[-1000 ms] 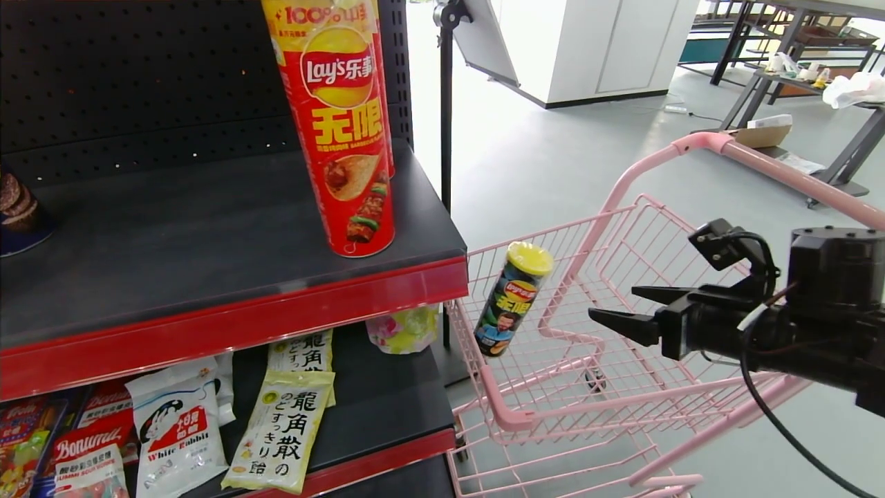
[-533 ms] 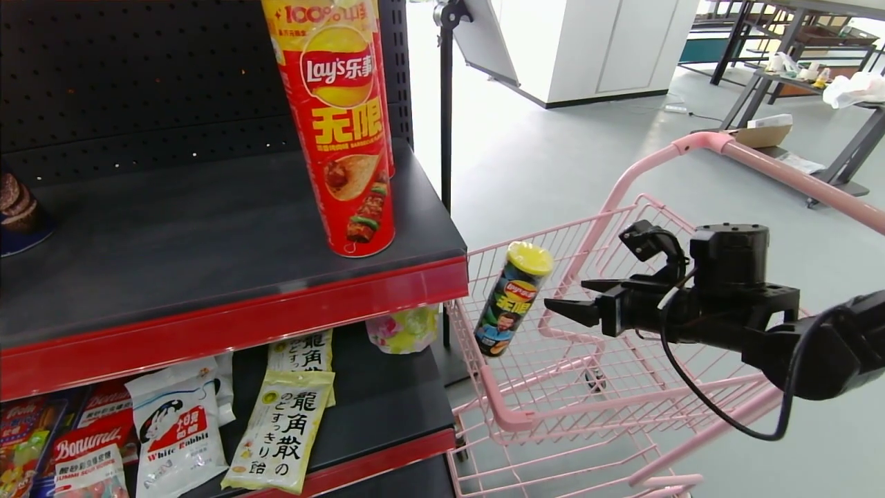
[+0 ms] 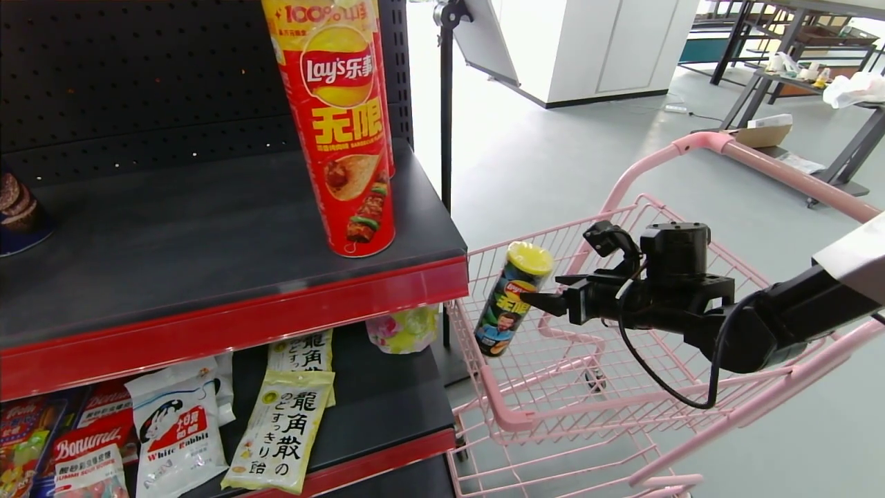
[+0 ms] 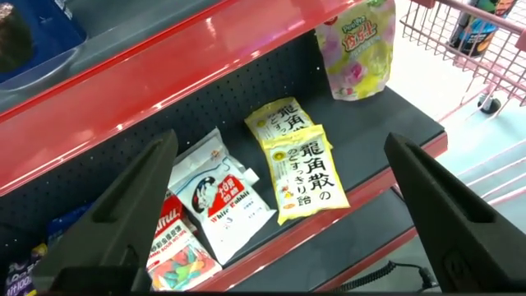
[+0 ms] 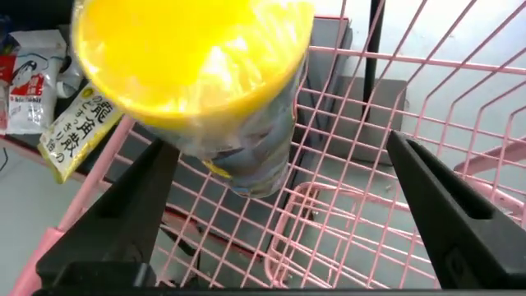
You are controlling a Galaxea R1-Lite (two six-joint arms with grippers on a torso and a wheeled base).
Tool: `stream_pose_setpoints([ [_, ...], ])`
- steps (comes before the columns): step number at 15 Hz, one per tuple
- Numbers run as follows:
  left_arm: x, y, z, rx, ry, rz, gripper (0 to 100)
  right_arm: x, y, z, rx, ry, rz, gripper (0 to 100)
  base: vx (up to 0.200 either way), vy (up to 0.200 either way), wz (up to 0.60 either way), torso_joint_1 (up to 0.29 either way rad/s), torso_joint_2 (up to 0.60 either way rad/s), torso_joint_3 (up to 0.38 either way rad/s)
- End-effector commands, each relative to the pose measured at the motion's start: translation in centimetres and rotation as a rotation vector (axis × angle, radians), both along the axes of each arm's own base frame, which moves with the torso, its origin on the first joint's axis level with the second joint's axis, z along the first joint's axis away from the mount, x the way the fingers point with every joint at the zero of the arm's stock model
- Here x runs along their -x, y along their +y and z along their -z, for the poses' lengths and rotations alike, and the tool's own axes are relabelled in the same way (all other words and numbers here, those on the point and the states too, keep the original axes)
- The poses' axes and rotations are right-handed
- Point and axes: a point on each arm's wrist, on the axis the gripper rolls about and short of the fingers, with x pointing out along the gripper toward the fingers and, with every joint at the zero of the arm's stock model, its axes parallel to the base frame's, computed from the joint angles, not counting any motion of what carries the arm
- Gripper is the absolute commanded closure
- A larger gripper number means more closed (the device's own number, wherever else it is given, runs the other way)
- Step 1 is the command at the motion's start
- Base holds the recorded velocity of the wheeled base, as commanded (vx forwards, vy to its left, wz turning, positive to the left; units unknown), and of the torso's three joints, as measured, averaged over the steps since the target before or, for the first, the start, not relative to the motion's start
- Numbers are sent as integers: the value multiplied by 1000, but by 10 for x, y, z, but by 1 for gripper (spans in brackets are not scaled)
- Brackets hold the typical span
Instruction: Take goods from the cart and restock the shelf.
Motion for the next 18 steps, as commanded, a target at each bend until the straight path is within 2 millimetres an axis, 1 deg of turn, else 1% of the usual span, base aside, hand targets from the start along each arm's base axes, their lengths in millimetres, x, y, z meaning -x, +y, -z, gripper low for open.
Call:
stream_pose_setpoints([
  [1, -1, 0, 0, -3, 9, 0, 0, -9, 3, 5, -1, 0, -3, 0, 0, 0, 0, 0, 0, 0],
  [4, -3, -1, -3, -5, 16, 0, 0, -17, 16, 9, -5, -9, -28, 0, 0, 0, 0, 0, 0, 0],
  [8, -5, -1, -6, -6, 20, 0, 0, -27, 27, 11, -13, -26, -45, 0, 0, 0, 0, 0, 0, 0],
  [12, -6, -2, -6, -8, 25, -2, 0, -23, 44, 13, -25, -12, -78, 0, 0, 0, 0, 0, 0, 0],
  [13, -6, -2, -6, -8, 26, 0, 0, -23, 46, 15, -25, -9, -79, 100, 0, 0, 0, 0, 0, 0],
  [16, -7, -2, -6, -8, 31, 4, 0, -21, 45, 13, -29, -10, -76, 100, 0, 0, 0, 0, 0, 0],
  [18, -7, -2, -7, -7, 30, 9, 0, -9, 39, -8, -39, -43, -71, 100, 0, 0, 0, 0, 0, 0],
])
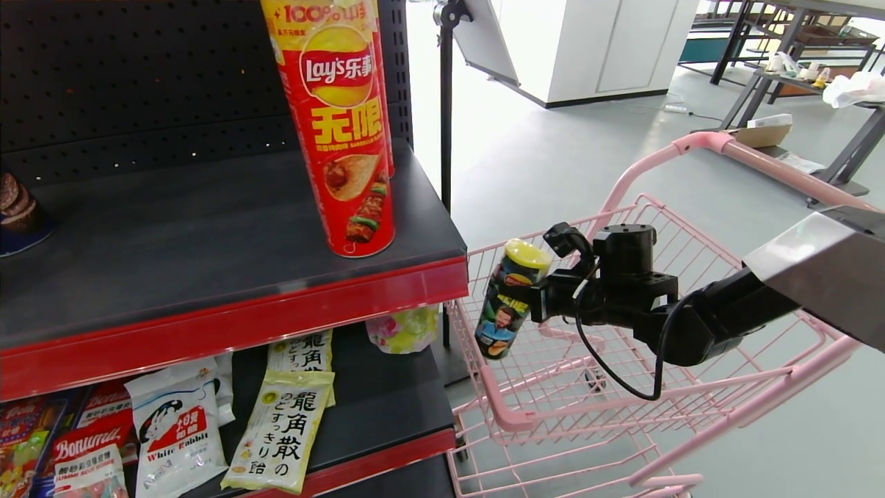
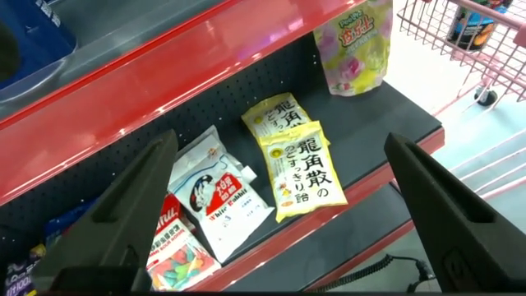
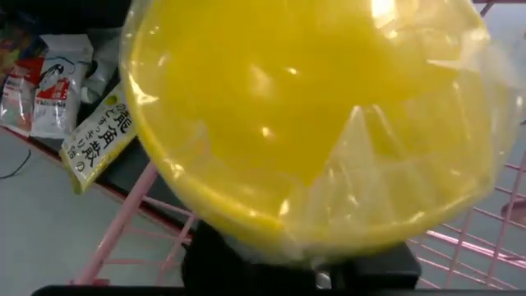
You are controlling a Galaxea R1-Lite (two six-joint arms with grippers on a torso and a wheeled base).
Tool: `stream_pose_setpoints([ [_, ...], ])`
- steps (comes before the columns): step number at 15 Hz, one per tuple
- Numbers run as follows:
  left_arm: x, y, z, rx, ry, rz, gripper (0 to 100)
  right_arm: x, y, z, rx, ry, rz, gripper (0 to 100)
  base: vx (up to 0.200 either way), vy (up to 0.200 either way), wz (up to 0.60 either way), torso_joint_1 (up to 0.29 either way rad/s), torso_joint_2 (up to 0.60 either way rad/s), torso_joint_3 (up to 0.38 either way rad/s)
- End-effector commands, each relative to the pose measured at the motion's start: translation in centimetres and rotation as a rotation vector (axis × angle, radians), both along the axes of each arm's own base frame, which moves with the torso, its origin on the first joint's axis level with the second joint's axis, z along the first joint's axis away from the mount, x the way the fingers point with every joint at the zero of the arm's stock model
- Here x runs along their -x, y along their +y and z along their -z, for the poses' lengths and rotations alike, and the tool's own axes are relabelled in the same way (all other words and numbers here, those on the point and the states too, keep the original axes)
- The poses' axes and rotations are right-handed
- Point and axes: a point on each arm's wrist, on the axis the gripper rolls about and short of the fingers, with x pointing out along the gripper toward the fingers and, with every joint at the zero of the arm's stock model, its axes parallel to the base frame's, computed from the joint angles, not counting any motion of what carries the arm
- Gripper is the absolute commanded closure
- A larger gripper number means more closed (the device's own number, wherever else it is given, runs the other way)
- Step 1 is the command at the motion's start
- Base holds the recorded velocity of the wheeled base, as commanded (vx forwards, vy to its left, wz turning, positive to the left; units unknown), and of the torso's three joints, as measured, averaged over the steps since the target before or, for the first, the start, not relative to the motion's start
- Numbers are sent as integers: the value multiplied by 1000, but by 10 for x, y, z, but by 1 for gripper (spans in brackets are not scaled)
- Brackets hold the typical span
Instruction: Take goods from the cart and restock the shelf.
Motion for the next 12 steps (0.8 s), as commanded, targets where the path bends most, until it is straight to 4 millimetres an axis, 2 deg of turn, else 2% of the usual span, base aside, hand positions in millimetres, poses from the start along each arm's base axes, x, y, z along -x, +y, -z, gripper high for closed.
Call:
stream_pose_setpoints([
  [1, 0, 0, 0, 0, -1, 0, 0, 16, -7, -29, -18, -53, 2, 100, 0, 0, 0, 0, 0, 0],
  [3, 0, 0, -3, 6, -20, 3, 0, 31, -24, -49, -19, -84, 45, 100, 0, 0, 0, 0, 0, 0],
  [6, -5, -1, -16, 6, -25, 0, 0, 60, -61, -92, -34, -183, 132, 100, 0, 0, 0, 0, 0, 0],
  [7, -10, -3, -20, 0, -8, 13, 0, 78, -80, -116, -17, -256, 193, 100, 0, 0, 0, 0, 0, 0],
  [9, -17, -5, -25, -6, 13, 16, 0, 106, -108, -147, 68, -341, 352, 100, 0, 0, 0, 0, 0, 0],
  [12, -26, -8, -30, -18, 20, 1, 0, 173, -128, -175, 126, -246, 443, 100, 0, 0, 0, 0, 0, 0],
])
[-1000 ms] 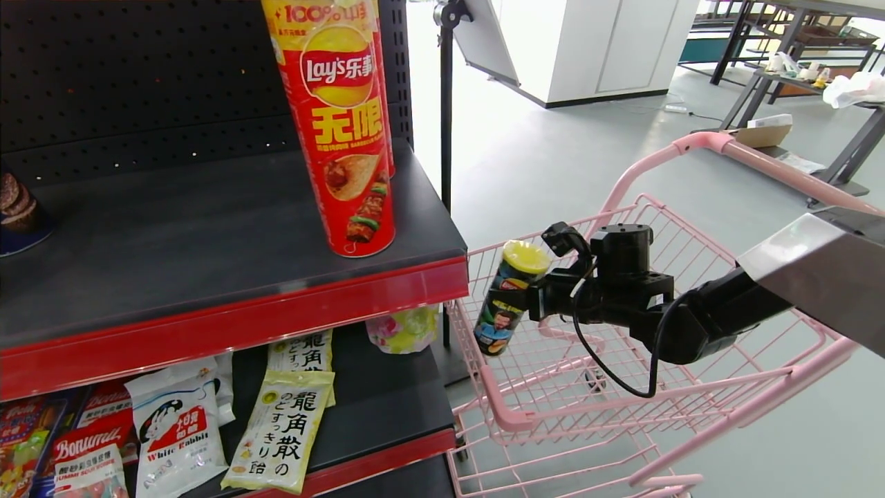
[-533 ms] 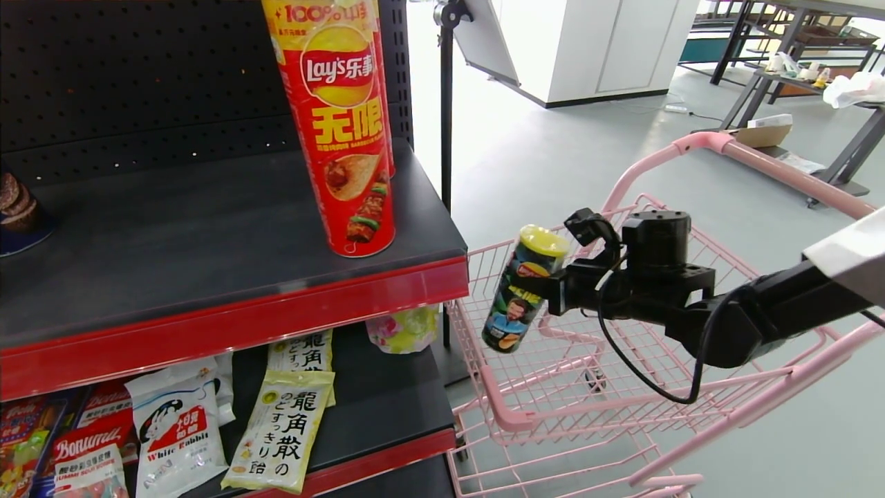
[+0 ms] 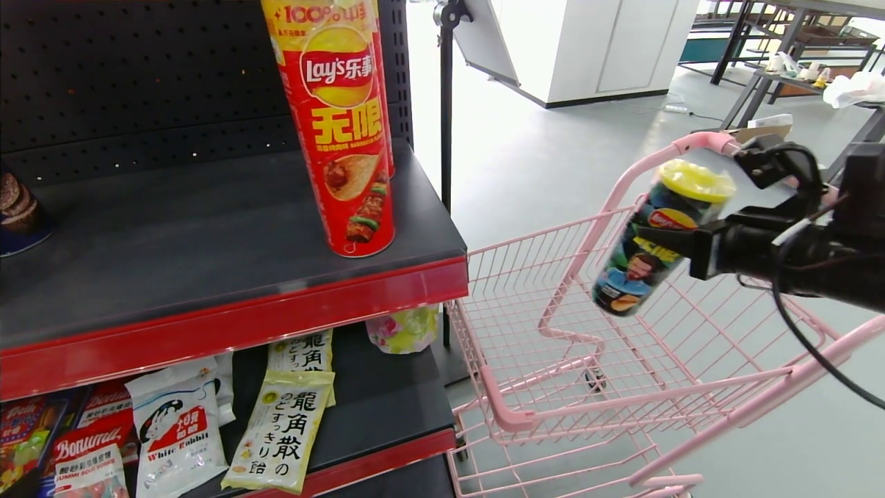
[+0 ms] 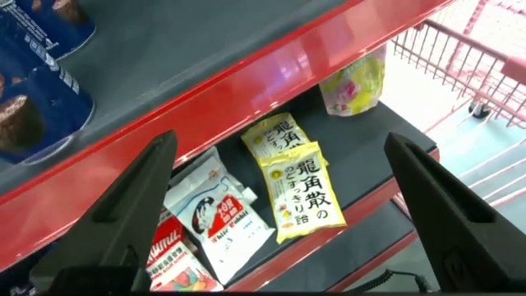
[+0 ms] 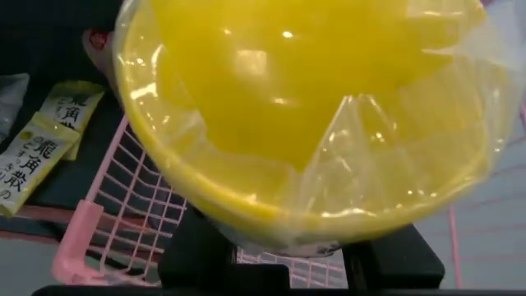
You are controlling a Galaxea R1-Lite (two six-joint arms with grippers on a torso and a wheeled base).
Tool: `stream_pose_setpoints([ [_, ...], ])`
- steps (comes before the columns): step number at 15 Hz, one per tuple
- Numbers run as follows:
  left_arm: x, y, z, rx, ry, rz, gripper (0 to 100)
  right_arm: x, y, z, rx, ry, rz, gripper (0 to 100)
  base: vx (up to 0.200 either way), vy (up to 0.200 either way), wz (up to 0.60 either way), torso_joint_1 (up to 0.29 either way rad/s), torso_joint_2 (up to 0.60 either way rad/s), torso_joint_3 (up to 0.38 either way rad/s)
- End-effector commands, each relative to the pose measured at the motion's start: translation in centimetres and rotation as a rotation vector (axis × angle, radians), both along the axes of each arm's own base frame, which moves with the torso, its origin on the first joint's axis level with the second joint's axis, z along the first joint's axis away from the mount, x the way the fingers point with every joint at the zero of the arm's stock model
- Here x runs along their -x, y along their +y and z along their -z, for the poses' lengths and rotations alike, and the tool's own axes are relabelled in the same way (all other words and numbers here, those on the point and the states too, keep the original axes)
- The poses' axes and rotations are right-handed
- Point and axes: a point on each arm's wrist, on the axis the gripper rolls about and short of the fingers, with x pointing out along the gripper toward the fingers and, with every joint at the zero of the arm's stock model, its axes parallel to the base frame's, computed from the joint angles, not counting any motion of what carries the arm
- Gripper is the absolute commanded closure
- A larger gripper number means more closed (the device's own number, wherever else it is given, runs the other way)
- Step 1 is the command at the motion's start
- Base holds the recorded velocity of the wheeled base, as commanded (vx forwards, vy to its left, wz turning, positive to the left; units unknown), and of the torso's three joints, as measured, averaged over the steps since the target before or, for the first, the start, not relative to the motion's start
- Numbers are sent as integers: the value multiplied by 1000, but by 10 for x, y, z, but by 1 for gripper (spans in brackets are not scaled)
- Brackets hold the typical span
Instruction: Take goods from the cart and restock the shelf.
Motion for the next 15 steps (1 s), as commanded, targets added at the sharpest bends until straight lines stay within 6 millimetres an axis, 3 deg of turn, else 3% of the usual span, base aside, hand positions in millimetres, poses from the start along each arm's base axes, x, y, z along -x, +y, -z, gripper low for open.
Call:
stream_pose_setpoints([
  [1, -10, -3, -3, -26, 37, -7, 0, 77, -26, -45, 13, -60, 108, 100, 0, 0, 0, 0, 0, 0],
  [7, -10, -3, -9, -64, 14, -5, 0, 133, -35, -41, 22, -67, 157, 100, 0, 0, 0, 0, 0, 0],
  [11, -9, -2, -9, -65, 13, -5, 0, 155, -36, -39, 24, -46, 162, 100, -200, 0, 0, 2, 4, 2],
  [15, -5, -1, -7, -64, -1, -5, 0, 165, -37, -36, 24, -42, 173, 100, -200, 0, 0, -4, 1, 5],
])
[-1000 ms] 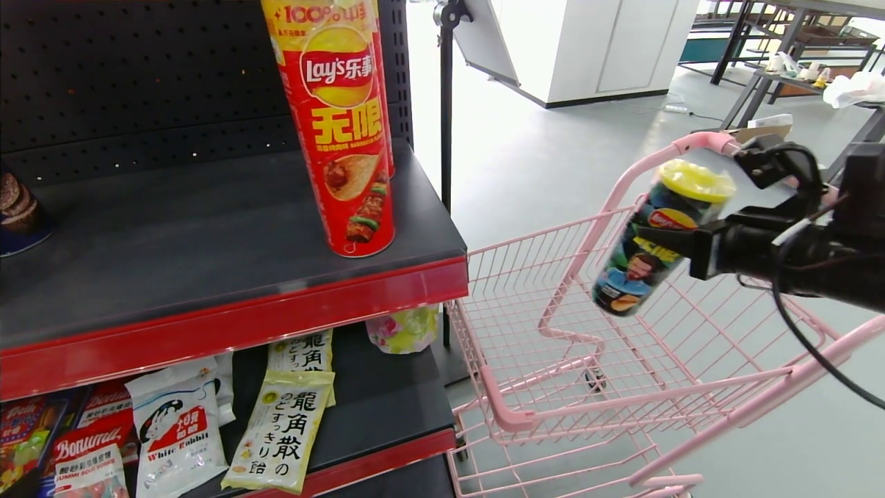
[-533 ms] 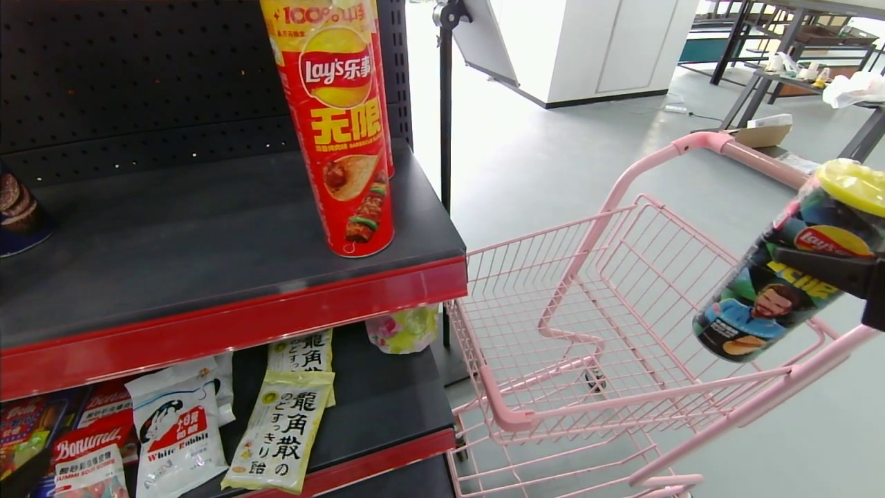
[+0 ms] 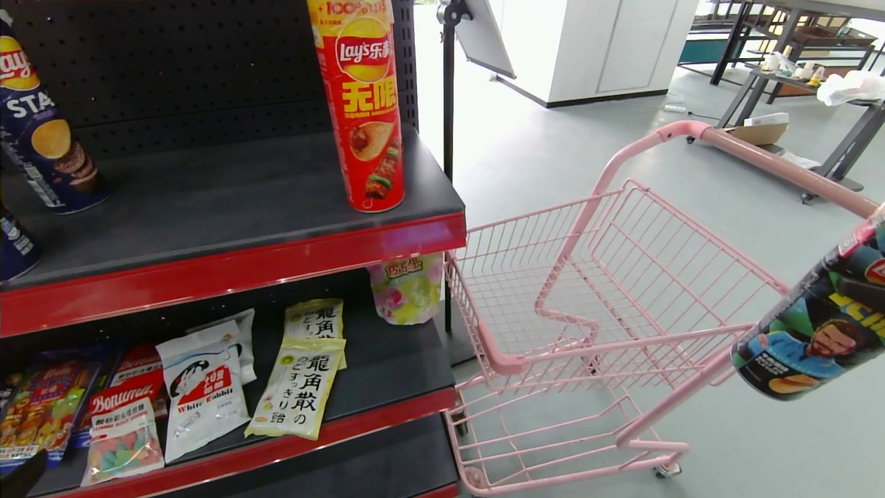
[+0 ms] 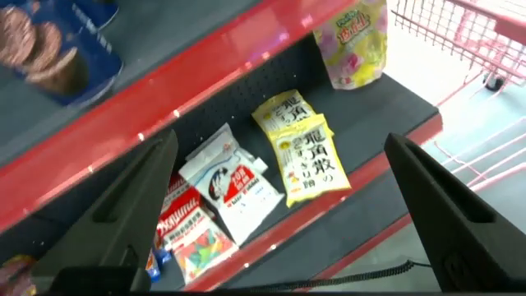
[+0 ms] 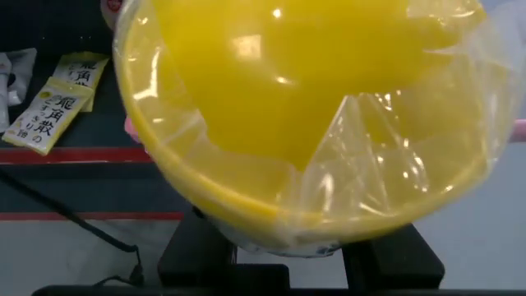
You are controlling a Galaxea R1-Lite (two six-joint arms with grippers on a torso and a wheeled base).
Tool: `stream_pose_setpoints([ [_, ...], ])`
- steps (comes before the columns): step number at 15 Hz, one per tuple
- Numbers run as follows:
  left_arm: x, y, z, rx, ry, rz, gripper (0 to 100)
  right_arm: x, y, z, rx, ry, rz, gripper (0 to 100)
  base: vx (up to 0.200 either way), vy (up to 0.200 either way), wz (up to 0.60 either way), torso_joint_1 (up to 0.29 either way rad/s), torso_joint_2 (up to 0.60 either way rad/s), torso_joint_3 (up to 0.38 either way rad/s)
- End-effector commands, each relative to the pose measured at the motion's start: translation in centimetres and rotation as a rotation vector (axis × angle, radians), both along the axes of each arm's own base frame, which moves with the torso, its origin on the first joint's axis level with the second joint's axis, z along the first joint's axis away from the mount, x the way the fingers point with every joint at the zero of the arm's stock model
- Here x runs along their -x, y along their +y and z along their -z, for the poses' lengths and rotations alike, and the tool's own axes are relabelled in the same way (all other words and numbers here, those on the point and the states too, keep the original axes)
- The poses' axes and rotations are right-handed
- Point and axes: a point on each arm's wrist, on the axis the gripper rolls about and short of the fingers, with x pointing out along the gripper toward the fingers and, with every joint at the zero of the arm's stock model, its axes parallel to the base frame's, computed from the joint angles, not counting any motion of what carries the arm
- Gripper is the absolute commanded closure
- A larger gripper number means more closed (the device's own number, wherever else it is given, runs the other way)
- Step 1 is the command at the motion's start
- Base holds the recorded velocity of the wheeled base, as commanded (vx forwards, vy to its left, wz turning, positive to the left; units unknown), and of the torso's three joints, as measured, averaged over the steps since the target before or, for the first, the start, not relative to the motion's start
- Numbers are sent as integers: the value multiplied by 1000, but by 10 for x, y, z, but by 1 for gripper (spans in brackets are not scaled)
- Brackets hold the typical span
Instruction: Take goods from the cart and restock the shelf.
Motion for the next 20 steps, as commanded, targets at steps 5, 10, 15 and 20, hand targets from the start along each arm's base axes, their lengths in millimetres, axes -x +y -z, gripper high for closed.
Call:
stream_pose_setpoints([
  [5, 4, 1, 1, -3, -17, 3, 0, 5, -1, 4, 1, 1, 9, 100, 0, 0, 0, 41, -104, -68],
  [10, 4, 1, 5, -8, -7, 3, 0, 2, -1, 3, 5, 3, 6, 100, 0, 0, 0, 179, -502, -320],
  [15, 4, 1, 5, -8, -7, 3, 0, 0, 0, 3, 15, 1, -1, 100, 0, 0, 0, 231, -587, -356],
  [20, 5, 1, 7, -8, -6, 3, 0, 0, 0, 5, 17, 8, -9, 100, 0, 0, 0, 190, -441, -258],
])
